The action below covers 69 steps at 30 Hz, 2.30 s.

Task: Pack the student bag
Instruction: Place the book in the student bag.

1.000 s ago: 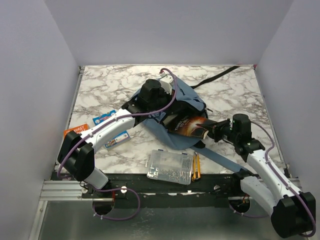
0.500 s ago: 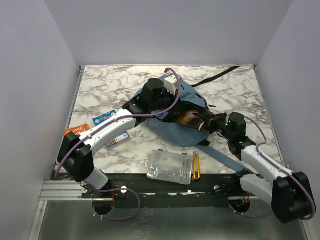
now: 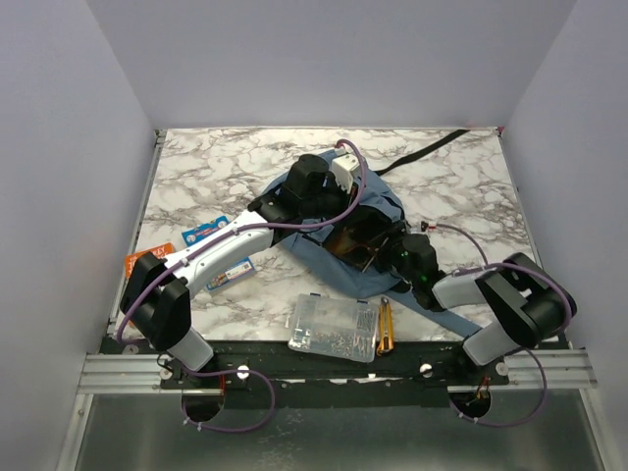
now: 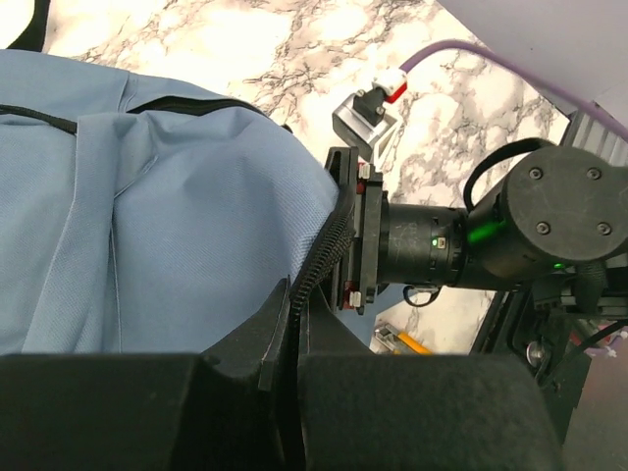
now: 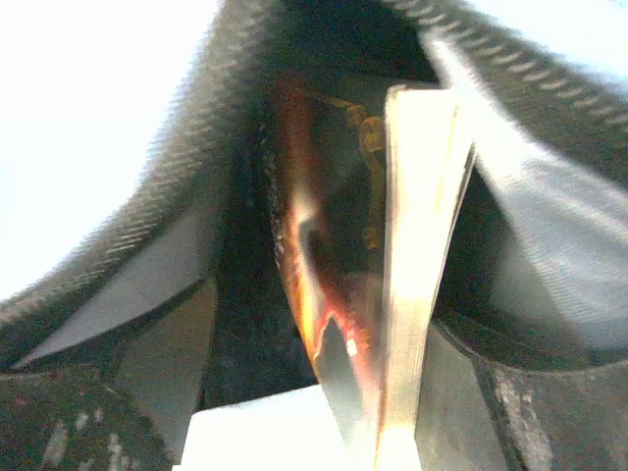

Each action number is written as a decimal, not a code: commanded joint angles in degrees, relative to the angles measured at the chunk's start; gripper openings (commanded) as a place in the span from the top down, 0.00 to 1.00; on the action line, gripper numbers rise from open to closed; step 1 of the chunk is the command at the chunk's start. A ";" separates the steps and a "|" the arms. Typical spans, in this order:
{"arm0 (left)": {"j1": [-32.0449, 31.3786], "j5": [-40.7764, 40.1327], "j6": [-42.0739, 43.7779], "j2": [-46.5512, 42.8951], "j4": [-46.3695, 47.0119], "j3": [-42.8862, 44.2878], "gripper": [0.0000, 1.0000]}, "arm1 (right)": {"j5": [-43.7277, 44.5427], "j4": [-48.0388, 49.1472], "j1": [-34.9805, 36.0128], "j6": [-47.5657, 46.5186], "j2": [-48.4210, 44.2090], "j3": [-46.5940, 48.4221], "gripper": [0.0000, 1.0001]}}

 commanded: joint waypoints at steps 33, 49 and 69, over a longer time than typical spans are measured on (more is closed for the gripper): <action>-2.16 -0.85 8.45 -0.82 -4.14 4.79 1.00 | 4.05 -8.51 3.87 4.06 0.31 12.29 1.00; -2.04 -2.71 5.32 0.52 -3.65 1.29 1.00 | -5.60 -37.40 3.79 -14.15 -7.40 12.27 0.25; 5.82 -3.78 -7.28 -21.48 -17.95 -8.75 0.17 | 0.98 -82.70 3.93 -43.84 -43.87 25.59 0.19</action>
